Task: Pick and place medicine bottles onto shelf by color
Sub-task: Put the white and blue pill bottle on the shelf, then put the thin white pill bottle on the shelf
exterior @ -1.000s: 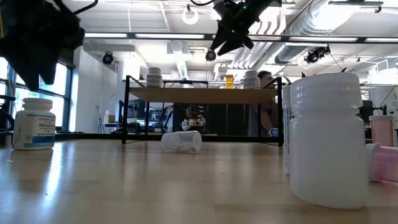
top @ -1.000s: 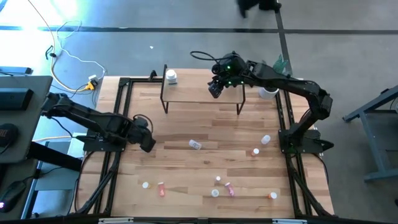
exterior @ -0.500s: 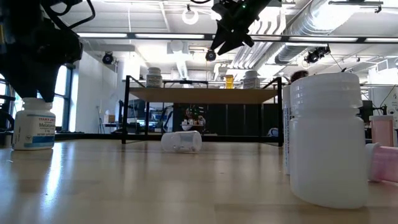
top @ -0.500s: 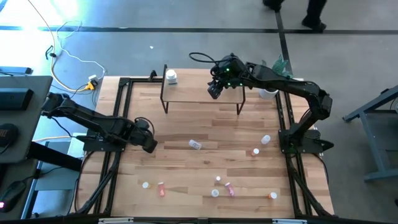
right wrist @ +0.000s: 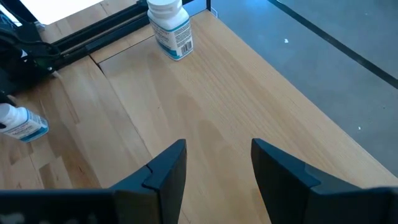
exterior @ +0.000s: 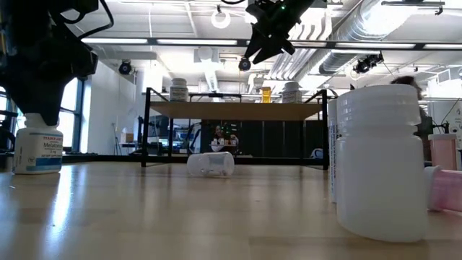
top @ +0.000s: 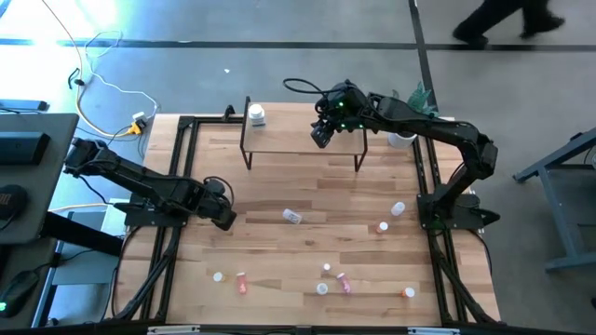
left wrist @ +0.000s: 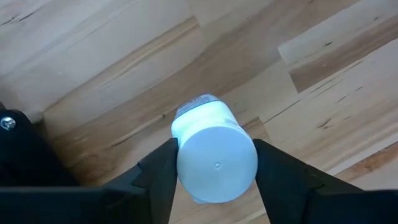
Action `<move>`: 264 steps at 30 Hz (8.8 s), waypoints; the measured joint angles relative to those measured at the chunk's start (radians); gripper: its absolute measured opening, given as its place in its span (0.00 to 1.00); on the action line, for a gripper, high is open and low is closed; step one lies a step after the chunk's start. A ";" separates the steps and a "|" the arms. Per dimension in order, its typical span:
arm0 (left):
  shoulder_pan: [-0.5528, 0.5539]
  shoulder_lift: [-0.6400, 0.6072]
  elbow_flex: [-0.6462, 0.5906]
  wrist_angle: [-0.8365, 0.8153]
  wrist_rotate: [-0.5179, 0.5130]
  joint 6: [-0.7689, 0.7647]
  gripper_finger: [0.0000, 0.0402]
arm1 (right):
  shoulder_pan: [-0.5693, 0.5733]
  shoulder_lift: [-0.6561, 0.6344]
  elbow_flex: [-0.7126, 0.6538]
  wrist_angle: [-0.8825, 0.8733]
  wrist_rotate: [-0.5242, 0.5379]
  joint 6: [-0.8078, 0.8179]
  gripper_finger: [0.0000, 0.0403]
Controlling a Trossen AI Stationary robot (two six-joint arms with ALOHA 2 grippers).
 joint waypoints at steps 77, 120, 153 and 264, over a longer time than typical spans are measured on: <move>0.867 0.469 0.984 -0.201 0.185 1.583 0.41 | -0.107 0.000 0.000 0.022 0.010 -0.052 0.43; 0.897 0.487 0.982 -0.222 0.180 1.648 0.65 | -0.106 0.000 0.000 0.014 -0.009 -0.004 0.43; 0.536 0.052 0.486 0.165 0.252 1.241 0.65 | 0.211 -0.001 0.000 -0.178 -0.056 0.264 0.43; -0.083 -0.035 0.227 0.403 -0.071 0.682 0.65 | 0.829 0.308 -0.138 -0.082 -0.135 0.229 0.17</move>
